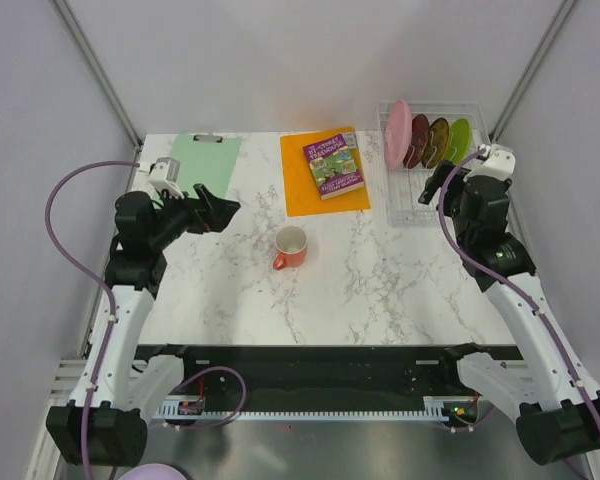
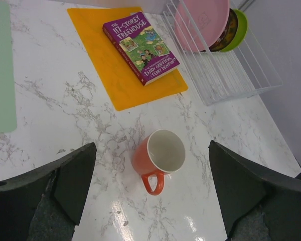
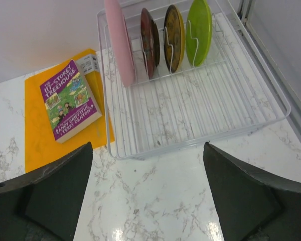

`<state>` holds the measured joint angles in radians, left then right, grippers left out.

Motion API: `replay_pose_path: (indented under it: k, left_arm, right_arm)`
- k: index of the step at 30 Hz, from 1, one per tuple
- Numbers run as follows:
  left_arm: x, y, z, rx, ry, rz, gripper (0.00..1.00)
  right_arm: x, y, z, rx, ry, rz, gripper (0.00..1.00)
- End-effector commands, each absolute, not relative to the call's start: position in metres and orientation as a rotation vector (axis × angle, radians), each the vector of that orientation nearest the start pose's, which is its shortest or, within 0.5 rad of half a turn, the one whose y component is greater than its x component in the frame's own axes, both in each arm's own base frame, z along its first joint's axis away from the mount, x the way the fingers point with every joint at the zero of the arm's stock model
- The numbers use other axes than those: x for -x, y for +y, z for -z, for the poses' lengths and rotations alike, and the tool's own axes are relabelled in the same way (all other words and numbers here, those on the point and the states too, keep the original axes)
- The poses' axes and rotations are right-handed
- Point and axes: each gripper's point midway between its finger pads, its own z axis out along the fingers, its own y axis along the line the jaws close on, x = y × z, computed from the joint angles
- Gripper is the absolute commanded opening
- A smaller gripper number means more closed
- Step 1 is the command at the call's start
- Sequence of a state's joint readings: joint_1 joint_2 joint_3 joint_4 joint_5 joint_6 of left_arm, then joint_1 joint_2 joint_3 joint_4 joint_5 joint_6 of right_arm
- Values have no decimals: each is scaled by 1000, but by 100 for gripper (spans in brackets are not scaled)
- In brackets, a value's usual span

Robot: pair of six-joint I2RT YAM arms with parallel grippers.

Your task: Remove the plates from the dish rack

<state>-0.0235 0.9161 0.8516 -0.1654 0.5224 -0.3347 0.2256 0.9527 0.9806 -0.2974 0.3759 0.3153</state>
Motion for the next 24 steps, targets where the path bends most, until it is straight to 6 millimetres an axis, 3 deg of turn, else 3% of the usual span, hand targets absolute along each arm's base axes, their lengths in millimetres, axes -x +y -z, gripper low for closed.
replay_pose_path:
  k: [1,3,5,8,11,12,13,14,15,19,20,21,22,23,24]
  left_arm:
    - [-304,-92,-286,73,1827,688,100]
    - [-305,-86,-284,144,1833,678,100]
    - [-306,-86,-280,172,1846,689,100]
    - [-309,-86,-274,205,1870,709,100]
    - [-308,-92,-270,175,1882,740,100]
    - [-307,-93,-263,177,1890,750,100]
    - [-307,-95,-263,170,1877,763,100]
    - [-309,-97,-267,162,1846,777,100]
    - [-309,-97,-260,170,1848,784,100]
    - [-311,-99,-254,169,1817,809,100]
    - [-311,-99,-252,166,1817,804,100]
    - [-313,-99,-249,163,1824,798,100]
    - [-314,-98,-247,152,1830,785,100]
    - [-316,-96,-246,154,1831,770,100]
    - [-318,-95,-245,150,1833,762,100]
  right_arm:
    - [-325,19,-347,-415,1672,-96,98]
    - [-315,28,-372,-338,1617,-157,98]
    - [-311,27,-378,-324,1555,-167,98]
    - [-325,21,-374,-329,1481,-119,98]
    - [-369,14,-360,-330,1578,28,98]
    - [-397,15,-349,-326,1655,93,98]
    - [-411,13,-345,-324,1685,143,98]
    - [-437,20,-313,-278,1787,189,98]
    - [-452,24,-335,-268,1760,179,98]
    - [-505,37,-322,-244,1767,186,97]
    - [-522,37,-301,-240,1806,221,97]
    - [-533,37,-315,-249,1778,229,96]
    - [-541,36,-311,-237,1787,260,96]
    - [-553,36,-294,-226,1815,296,96]
    - [-561,36,-305,-228,1787,306,95]
